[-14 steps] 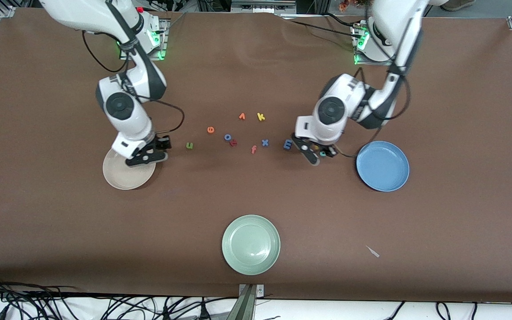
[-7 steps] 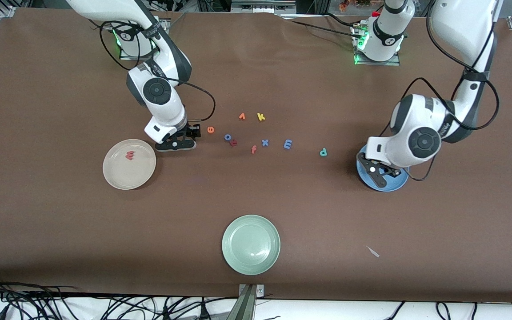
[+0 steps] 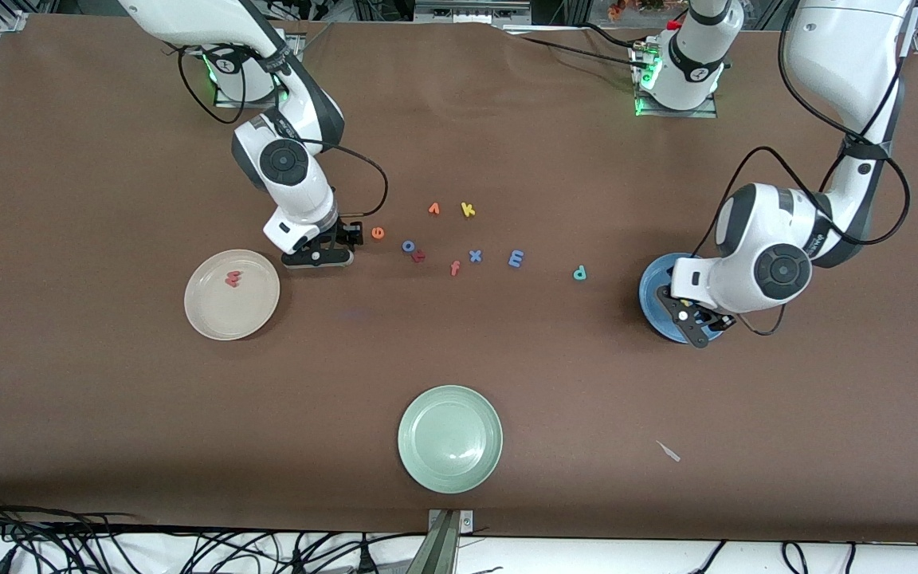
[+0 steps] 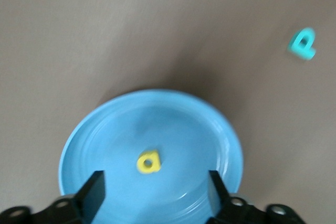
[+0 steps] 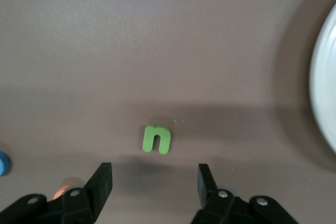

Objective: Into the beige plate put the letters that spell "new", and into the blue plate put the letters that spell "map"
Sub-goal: 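Release the a on the blue plate while the right gripper reaches the n, then grasp the n with the right gripper while the left gripper grasps the p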

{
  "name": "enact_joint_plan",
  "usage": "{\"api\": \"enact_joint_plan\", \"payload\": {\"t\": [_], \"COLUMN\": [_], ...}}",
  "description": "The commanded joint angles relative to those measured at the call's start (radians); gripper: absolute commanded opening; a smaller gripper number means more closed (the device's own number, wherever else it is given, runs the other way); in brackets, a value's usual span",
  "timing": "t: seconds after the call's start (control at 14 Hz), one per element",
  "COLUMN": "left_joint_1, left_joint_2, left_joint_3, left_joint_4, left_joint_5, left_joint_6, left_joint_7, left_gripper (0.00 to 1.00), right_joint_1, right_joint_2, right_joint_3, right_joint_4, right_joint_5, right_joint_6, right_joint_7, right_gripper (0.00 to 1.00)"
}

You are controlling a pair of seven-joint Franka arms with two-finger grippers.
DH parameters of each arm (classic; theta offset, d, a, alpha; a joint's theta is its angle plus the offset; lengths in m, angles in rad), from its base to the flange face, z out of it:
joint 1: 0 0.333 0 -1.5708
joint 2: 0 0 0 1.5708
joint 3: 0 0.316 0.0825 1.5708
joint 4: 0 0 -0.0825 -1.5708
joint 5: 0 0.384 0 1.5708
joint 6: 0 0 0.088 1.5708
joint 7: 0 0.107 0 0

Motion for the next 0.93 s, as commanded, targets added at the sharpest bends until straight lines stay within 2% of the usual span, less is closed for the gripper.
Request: {"api": "enact_joint_plan", "payload": {"t": [0.0,0.36,0.5,0.64,0.71,0.85], "left_joint_1": [-0.004,-0.014,-0.043,-0.108,-0.150,-0.158], "left_joint_2": [-0.014,-0.008,-0.003,-0.006,-0.002,0.020], "left_joint_3": [-0.067,-0.174,-0.184,-0.184,-0.180,-0.182], "left_joint_4": [0.010,-0.001,-0.036,-0.102,-0.105,-0.107], "left_joint_5": [0.012,-0.042,-0.042,-0.030,-0.016,0.041], "left_joint_6": [-0.039,-0.027,0.008,0.100,0.102,0.108], "left_joint_7": [-0.190,-0.629,-0.796,-1.023,-1.121,-1.180], "left_gripper": [1.00,1.00,1.00,1.00,0.99,0.98], "right_joint_1": [-0.006,-0.006,-0.007,-0.007,-0.007,-0.007], "right_joint_2": [-0.006,0.052,0.057,0.057,0.058,0.071], "right_joint_3": [0.008,0.000,-0.003,-0.011,-0.017,-0.025], "right_joint_4": [-0.028,-0.027,-0.022,-0.022,-0.022,-0.019], "right_joint_5": [0.004,-0.006,-0.020,-0.043,-0.057,-0.084], "right_joint_6": [0.034,0.117,0.120,0.122,0.122,0.135], "right_joint_7": [0.015,0.014,0.011,0.011,0.011,0.012], "right_gripper": [0.74,0.74,0.73,0.71,0.69,0.59]}}
